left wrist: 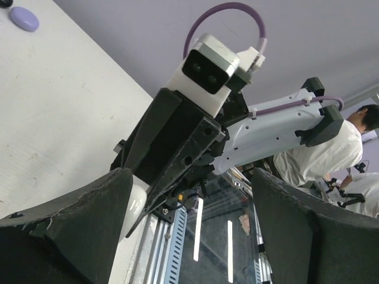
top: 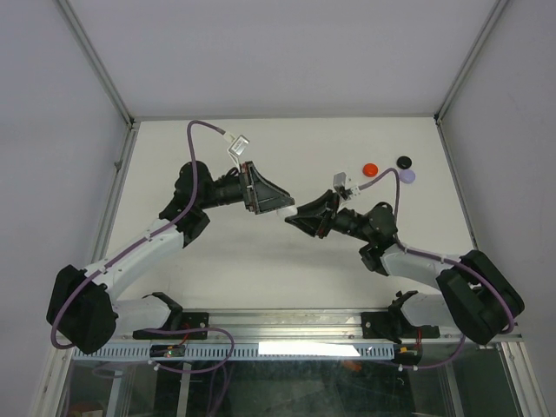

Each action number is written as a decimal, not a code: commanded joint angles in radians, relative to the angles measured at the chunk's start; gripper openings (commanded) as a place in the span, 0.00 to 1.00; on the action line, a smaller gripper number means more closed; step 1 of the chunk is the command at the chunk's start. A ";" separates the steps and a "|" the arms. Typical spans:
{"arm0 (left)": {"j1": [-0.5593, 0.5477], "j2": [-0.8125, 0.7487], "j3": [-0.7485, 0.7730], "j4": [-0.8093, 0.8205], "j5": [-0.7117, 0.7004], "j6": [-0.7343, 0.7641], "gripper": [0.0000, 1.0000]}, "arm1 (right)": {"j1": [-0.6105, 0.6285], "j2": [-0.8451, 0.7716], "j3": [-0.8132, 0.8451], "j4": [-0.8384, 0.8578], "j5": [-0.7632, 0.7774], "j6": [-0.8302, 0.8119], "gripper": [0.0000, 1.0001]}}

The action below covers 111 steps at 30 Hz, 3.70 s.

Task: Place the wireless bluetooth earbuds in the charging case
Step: Close the charging case, then place the charging case at the center of the board, then pick up the charging case at the center of the board.

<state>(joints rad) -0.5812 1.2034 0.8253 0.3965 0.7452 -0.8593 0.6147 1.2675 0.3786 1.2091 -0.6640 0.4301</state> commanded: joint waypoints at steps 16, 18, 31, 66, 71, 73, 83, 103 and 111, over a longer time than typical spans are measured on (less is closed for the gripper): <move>0.045 -0.093 0.238 -0.760 -0.631 0.449 0.99 | -0.152 -0.172 0.102 -0.760 0.192 0.038 0.00; 0.057 -0.098 0.265 -0.814 -0.706 0.492 0.99 | -0.184 -0.167 0.117 -0.854 0.208 0.038 0.00; 0.179 -0.157 0.154 -0.775 -1.071 0.607 0.99 | -0.418 0.023 0.146 -1.142 0.174 0.009 0.00; 0.293 -0.242 0.088 -0.774 -0.983 0.588 0.99 | -0.568 0.204 0.576 -1.414 0.654 -0.199 0.76; 0.293 -0.239 0.089 -0.774 -0.976 0.588 0.99 | -0.567 0.320 0.694 -1.378 0.715 -0.232 0.75; 0.293 -0.236 0.088 -0.774 -0.974 0.588 0.99 | -0.565 0.372 0.750 -1.373 0.735 -0.245 0.75; 0.297 -0.212 0.087 -0.774 -0.962 0.588 0.99 | -0.566 0.617 0.932 -1.360 0.745 -0.295 0.75; 0.306 -0.196 0.085 -0.774 -0.905 0.584 0.99 | -0.558 0.780 1.065 -1.458 0.753 -0.315 0.48; 0.305 -0.200 0.081 -0.763 -0.825 0.583 0.99 | -0.496 0.664 0.977 -1.471 0.714 -0.358 0.44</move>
<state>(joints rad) -0.2859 1.0134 0.9115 -0.4187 -0.1463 -0.2878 0.0742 2.0483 1.4025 -0.2489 0.0795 0.1089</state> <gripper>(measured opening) 0.990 0.530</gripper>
